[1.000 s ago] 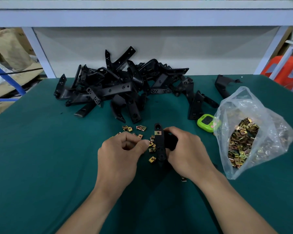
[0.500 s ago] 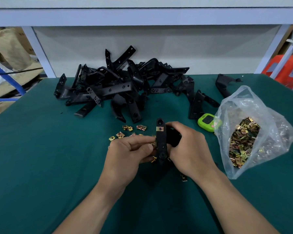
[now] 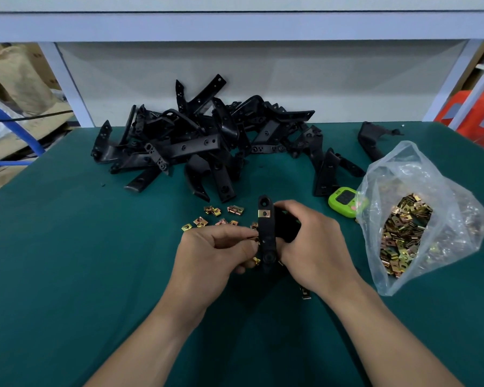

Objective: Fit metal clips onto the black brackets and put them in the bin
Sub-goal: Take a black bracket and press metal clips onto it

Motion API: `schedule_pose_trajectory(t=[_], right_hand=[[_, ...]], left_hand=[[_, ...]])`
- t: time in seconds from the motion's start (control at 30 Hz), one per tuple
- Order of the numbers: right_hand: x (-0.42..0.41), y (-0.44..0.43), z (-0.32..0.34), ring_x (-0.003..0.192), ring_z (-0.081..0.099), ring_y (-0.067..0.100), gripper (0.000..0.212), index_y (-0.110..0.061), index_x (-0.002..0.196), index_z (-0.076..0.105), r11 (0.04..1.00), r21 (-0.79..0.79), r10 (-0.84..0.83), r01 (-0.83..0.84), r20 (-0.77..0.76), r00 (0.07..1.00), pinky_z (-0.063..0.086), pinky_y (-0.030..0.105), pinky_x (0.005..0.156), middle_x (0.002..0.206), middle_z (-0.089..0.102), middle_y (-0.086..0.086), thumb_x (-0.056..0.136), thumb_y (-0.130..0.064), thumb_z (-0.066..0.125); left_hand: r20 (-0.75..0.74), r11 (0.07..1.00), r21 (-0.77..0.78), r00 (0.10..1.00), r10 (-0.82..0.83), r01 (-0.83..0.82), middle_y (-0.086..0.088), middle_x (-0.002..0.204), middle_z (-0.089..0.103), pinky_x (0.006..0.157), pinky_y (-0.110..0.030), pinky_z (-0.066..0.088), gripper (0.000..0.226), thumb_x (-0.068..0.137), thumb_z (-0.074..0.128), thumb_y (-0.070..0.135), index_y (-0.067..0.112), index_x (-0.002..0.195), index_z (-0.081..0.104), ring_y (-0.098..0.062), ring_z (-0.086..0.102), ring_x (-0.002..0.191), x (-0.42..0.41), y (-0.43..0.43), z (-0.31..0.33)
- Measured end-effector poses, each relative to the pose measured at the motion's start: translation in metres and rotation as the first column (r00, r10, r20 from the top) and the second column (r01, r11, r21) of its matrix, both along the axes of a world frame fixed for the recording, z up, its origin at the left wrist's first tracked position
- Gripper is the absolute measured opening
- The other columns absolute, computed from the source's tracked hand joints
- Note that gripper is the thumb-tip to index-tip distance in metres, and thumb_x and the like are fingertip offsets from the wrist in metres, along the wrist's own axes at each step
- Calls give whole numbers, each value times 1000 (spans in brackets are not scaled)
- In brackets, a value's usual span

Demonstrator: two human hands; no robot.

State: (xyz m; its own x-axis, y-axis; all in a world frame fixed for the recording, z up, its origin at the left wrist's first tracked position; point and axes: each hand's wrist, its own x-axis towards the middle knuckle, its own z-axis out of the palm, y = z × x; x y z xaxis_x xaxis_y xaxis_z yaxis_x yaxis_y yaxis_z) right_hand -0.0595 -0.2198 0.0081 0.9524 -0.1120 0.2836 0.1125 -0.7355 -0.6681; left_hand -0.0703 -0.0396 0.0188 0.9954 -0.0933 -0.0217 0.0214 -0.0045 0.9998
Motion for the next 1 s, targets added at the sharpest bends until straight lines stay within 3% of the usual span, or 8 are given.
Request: schedule_pose_trajectory(t=[0.13, 0.3, 0.53, 0.67, 0.83, 1.0], right_hand=[[-1, 0, 1, 85, 66, 5, 46, -48, 112, 60, 1000, 6, 2, -2, 2, 1000, 58, 40, 75, 90, 69, -24, 72, -32, 76], [0, 0, 0, 85, 65, 5, 44, -48, 110, 61, 1000, 12, 7, -7, 8, 1000, 58, 40, 73, 89, 69, -24, 72, -32, 77], [0, -2, -1, 88, 65, 6, 49, -42, 115, 63, 998, 14, 59, -59, -15, 998, 57, 37, 76, 94, 70, -19, 74, -21, 81], [0, -2, 0, 95, 66, 15, 55, -40, 121, 60, 995, -31, 99, -99, -10, 995, 56, 42, 83, 102, 71, -13, 77, -15, 81], [-1, 1, 2, 94, 67, 18, 54, -39, 122, 59, 993, -14, 116, -115, 14, 993, 56, 44, 83, 100, 72, -11, 78, -15, 81], [-1, 0, 1, 86, 66, 9, 48, -39, 117, 62, 993, 22, 119, -119, 16, 993, 58, 38, 77, 93, 71, -16, 79, -18, 83]], left_hand=[[-22, 999, -21, 999, 27, -28, -9, 70, 74, 54, -22, 52, 10, 88, 76, 16, 20, 81, 82, -17, 68, 58, 0, 1, 1], [-54, 998, -55, 999, -5, 2, -11, 83, 78, 64, -23, 58, 15, 84, 79, 4, 19, 85, 83, -15, 72, 72, 0, 0, 2], [-84, 998, -59, 996, -7, 2, -10, 78, 77, 62, -24, 57, 25, 84, 77, -2, 22, 75, 79, -17, 72, 70, -1, 0, 2], [-118, 999, -35, 993, -6, 2, -12, 77, 76, 63, -26, 59, 21, 82, 78, -5, 15, 74, 76, -20, 72, 70, 0, 2, 1], [-191, 986, -152, 981, 36, -65, -11, 72, 73, 57, -24, 57, 23, 83, 75, -7, 13, 71, 75, -19, 71, 63, -2, 1, 5], [-209, 961, -236, 974, 93, -142, -11, 71, 73, 57, -23, 58, 27, 83, 73, -8, 12, 66, 75, -18, 70, 60, -6, -5, 7]])
